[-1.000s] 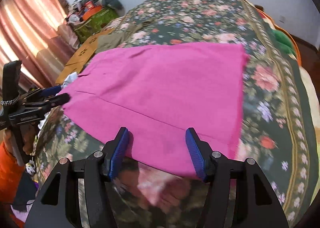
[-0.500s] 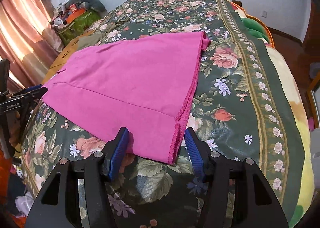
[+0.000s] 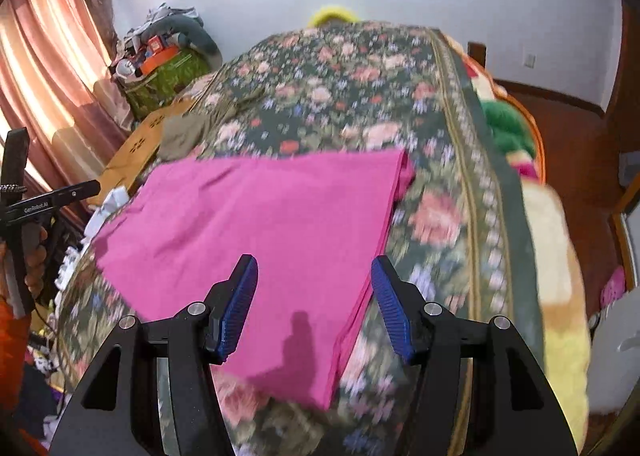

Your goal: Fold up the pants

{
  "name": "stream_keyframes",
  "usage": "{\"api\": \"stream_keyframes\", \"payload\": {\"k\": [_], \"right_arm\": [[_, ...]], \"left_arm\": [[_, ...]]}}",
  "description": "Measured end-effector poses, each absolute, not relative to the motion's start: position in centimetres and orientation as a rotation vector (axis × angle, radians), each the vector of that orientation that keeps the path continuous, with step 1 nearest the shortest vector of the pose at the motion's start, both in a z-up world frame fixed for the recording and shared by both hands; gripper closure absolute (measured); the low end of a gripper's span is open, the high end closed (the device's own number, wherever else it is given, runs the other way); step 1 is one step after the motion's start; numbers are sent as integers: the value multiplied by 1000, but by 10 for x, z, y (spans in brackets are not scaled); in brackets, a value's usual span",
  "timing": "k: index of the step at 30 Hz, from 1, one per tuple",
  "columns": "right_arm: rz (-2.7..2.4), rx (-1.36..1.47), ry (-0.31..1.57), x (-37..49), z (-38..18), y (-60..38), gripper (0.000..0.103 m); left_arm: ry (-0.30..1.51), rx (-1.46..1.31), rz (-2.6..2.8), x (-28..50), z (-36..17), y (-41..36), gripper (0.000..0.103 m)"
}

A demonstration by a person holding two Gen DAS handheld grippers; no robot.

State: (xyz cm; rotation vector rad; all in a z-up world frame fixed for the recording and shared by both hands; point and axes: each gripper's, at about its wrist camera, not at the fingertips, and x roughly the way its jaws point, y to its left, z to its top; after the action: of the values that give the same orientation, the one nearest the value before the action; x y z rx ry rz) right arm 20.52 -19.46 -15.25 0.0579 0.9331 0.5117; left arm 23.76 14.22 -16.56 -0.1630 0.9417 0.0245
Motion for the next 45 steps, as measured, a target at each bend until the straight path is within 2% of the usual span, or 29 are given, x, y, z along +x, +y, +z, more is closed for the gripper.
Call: {"api": "stream_keyframes", "payload": {"k": [15, 26, 27, 29, 31, 33, 39, 41, 45], "right_arm": [[440, 59, 939, 309, -179, -194, 48], [436, 55, 1073, 357, -225, -185, 50], [436, 50, 1065, 357, -226, -184, 53], [442, 34, 1057, 355, -225, -181, 65], [445, 5, 1069, 355, -227, -177, 83], [433, -42, 1067, 357, -229, -174, 95], [370, -63, 1017, 358, -227, -182, 101], [353, -57, 1014, 359, -227, -187, 101], [351, -46, 1030, 361, -229, -190, 103]], "left_arm": [[1044, -181, 14, 336, -207, 149, 19], [1139, -219, -19, 365, -242, 155, 19], [1151, -225, -29, 365, -245, 155, 19], [1179, -232, -46, 366, -254, 155, 19], [1190, -235, -51, 364, -261, 155, 19], [1177, -216, -41, 362, -264, 155, 19], [1104, -9, 51, 347, -258, 144, 22], [1094, 11, 83, 344, -257, 146, 27], [1080, 24, 114, 340, -256, 153, 27]]}}
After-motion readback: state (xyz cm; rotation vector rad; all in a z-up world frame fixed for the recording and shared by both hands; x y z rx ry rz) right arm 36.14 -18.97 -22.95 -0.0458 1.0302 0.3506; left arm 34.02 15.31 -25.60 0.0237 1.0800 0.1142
